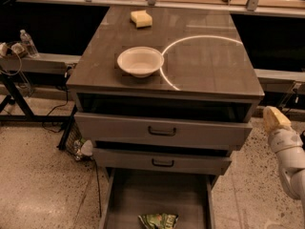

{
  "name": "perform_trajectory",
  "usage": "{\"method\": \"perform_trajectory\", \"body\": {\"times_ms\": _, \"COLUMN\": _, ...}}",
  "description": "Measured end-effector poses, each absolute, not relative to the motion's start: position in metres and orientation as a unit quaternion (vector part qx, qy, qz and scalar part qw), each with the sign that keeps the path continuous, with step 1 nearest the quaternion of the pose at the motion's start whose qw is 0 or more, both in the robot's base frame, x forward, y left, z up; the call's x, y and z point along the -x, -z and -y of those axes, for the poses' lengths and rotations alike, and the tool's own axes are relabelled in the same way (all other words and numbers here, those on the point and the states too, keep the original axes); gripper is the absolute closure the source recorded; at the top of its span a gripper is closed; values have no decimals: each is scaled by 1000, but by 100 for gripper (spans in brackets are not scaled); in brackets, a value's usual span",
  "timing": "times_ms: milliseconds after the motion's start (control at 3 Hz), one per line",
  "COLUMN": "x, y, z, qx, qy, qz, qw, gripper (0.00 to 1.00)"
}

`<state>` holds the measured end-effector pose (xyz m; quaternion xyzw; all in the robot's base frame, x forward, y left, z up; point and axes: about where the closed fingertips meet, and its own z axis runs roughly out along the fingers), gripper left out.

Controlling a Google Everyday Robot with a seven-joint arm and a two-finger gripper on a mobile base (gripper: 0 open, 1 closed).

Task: Place green jalapeno chip bag into bottom drawer

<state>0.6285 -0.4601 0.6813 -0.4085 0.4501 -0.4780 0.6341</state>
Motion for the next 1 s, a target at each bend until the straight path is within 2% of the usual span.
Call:
{"method": "perform_trajectory", "body": {"times_ms": 333, "x": -630, "y": -712, "z": 508, "qx": 375, "qy": 526, "qz": -442, "qw": 623, "gripper": 100}}
{"method": "perform_trajectory", "body": {"times_ms": 667, "x": -632, "y": -709, "z": 503, "qx": 367, "qy": 525, "qz": -449, "qw": 623, "gripper": 100}}
{"method": "perform_trajectory", "body": {"times_ms": 1000, "x": -667, "y": -702, "z": 506, "qx": 347, "qy": 545, "qz": -430, "qw": 630, "gripper": 100}}
